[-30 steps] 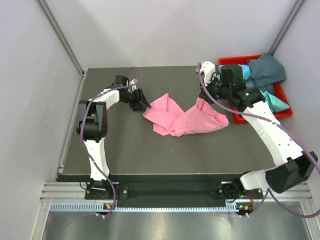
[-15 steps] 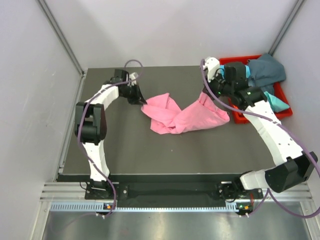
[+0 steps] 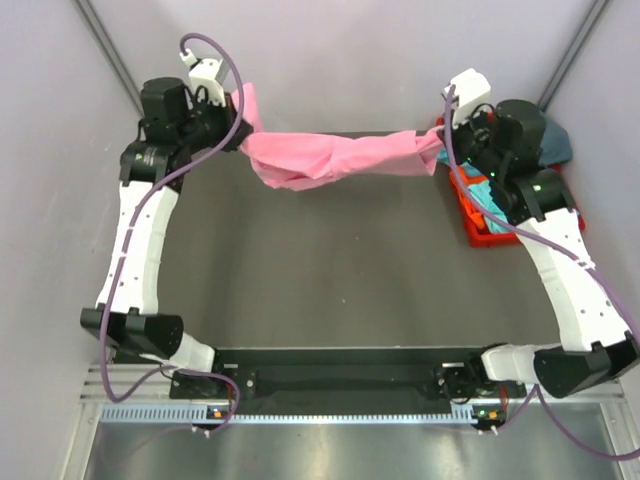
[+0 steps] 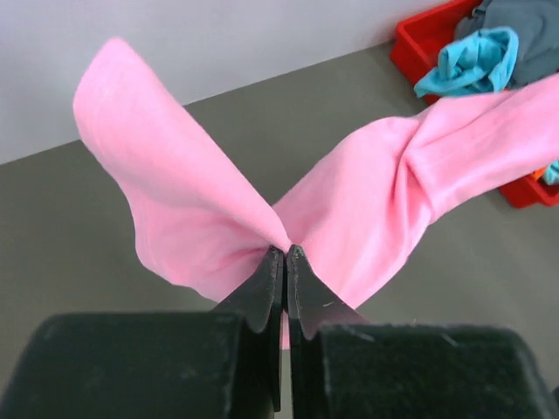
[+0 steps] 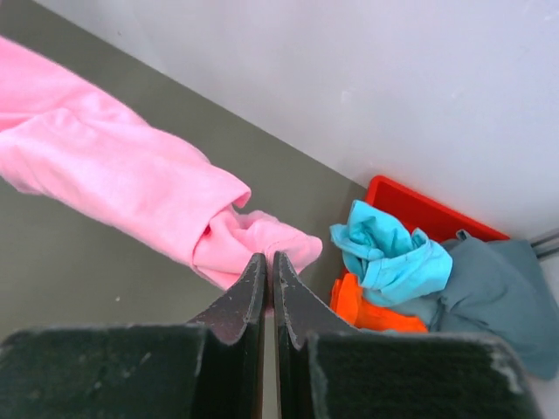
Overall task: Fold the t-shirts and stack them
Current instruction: Flatten the tshirt out
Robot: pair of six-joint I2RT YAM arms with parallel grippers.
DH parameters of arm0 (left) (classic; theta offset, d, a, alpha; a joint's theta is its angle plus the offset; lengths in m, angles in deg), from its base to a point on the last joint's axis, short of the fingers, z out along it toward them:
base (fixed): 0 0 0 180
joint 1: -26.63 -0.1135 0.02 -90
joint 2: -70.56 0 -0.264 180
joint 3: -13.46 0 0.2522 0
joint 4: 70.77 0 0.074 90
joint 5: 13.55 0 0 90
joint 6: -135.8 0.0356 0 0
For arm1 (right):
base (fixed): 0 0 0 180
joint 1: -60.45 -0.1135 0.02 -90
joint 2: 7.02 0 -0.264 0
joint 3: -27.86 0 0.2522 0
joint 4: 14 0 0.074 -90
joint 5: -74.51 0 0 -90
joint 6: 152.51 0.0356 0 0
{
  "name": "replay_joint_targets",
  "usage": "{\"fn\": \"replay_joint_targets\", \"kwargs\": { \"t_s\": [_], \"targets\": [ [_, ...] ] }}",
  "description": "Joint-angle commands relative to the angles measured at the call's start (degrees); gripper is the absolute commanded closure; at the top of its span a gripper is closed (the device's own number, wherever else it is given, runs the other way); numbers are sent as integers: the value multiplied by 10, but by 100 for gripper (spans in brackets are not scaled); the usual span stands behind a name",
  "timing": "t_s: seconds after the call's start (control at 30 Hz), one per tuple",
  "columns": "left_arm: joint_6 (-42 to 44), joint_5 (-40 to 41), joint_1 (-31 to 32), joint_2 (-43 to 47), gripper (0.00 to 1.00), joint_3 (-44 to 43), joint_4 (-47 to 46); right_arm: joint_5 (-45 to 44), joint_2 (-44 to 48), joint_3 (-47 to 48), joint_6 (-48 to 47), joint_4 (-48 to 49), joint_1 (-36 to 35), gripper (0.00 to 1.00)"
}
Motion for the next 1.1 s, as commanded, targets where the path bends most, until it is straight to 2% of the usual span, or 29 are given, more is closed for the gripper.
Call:
{"fn": "replay_joint_targets", "kwargs": {
  "t_s": [0.0,0.13,0.23,0.33,0.37,0.43,0.5,0.57,0.67,0.87,1.07],
  "targets": [
    [55,15,-2,39,100,7,85,23,64,12,26,-2,4,100],
    [83,-7,-2,75,100,25,194,73,145,-73,48,-35,5,100],
    [97,-16,-2,94,97,75,215,73,182,-137,53,-46,5,100],
    [88,12,-2,90,77,152,181,68,189,-187,56,-28,12,100],
    [83,17,-2,80,73,174,155,69,186,-196,58,-16,15,100],
    [76,18,-2,28,59,181,137,70,167,-213,58,-5,18,100],
    [50,29,-2,-41,52,158,135,64,145,-220,50,6,20,100],
    [35,31,-2,-78,49,127,152,60,130,-219,45,7,21,100],
    [19,35,-2,-56,41,168,159,56,111,-213,37,9,21,100],
    [-18,-6,-2,-1,41,298,203,52,105,-221,38,18,30,100],
    [-62,-31,-16,-13,42,384,212,55,97,-220,40,13,35,100]
  ]
}}
